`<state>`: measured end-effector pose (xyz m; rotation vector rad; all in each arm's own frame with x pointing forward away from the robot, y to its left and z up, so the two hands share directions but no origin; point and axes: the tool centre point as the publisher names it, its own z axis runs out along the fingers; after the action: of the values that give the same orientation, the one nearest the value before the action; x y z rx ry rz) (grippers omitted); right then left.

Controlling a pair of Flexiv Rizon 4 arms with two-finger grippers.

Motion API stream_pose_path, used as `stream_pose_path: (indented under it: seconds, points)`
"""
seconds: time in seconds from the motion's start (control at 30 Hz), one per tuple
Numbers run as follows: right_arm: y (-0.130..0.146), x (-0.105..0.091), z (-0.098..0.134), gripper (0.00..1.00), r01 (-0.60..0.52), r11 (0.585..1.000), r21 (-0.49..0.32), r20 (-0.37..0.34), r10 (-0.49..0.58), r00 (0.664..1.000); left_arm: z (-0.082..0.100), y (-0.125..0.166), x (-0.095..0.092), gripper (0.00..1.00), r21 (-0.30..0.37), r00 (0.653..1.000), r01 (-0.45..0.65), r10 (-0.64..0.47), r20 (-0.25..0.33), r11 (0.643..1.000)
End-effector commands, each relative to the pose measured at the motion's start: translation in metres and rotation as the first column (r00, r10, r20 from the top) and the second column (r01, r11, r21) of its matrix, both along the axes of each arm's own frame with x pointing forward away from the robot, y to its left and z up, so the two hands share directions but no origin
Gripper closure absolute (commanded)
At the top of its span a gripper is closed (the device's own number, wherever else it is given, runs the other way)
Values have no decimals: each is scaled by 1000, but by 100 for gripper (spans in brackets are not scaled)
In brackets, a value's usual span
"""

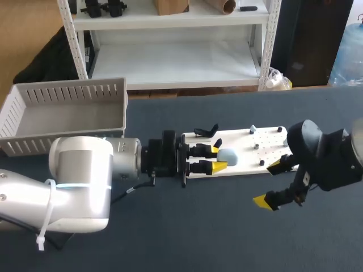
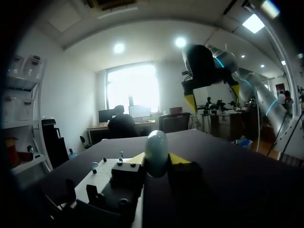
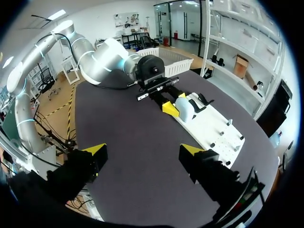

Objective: Pick up each earbud case from the left stands, insert the matching earbuds, close the lid, and place the case in the box.

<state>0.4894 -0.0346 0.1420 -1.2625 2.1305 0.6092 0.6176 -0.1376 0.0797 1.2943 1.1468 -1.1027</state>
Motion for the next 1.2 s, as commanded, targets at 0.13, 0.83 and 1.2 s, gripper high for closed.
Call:
stream_pose_path:
  seconds: [0.13, 0.83, 1.2]
  points:
    - [9, 5, -6, 0, 4, 1000, -8, 1, -4, 1000, 0, -3, 0, 100, 1, 1000, 0, 0, -14, 1000]
    - [39, 61, -31, 0, 96, 995, -18, -110, -98, 989, 0, -3, 0, 100, -3, 1000, -5, 4, -15, 1000]
    - [36, 82, -40, 0, 148, 989, -30, -133, -151, 980, 0, -3, 0, 100, -3, 1000, -5, 4, -15, 1000]
